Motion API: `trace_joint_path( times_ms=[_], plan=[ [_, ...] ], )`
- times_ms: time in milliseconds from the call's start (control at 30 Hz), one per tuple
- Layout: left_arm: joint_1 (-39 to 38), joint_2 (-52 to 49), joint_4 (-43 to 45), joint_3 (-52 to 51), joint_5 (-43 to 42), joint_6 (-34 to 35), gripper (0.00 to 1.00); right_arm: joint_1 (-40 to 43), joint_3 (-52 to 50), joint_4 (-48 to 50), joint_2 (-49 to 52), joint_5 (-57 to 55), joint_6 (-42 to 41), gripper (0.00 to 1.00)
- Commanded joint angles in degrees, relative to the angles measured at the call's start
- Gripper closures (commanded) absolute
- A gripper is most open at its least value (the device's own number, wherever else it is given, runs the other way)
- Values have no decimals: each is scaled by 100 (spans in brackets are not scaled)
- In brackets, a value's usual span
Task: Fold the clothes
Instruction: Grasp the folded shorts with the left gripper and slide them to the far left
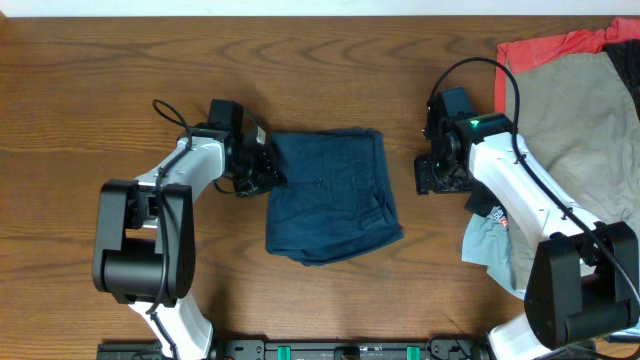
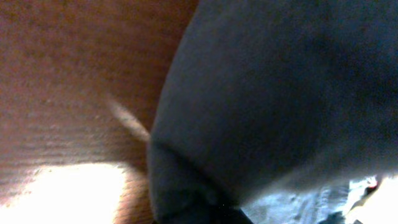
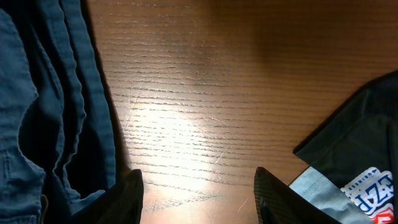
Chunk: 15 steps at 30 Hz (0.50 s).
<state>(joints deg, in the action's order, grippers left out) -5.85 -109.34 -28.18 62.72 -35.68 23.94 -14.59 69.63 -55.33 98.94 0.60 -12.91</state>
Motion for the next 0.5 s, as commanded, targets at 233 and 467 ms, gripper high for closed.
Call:
trace_joint_path(
  times_ms=[233,467],
  plan=[
    [2103,1128,24,525,595,223,94,-9,74,-87,-57,26,76,44],
    [3919,1786,-466,549,804,459,2,-9,74,-17,-57,26,74,44]
  ],
)
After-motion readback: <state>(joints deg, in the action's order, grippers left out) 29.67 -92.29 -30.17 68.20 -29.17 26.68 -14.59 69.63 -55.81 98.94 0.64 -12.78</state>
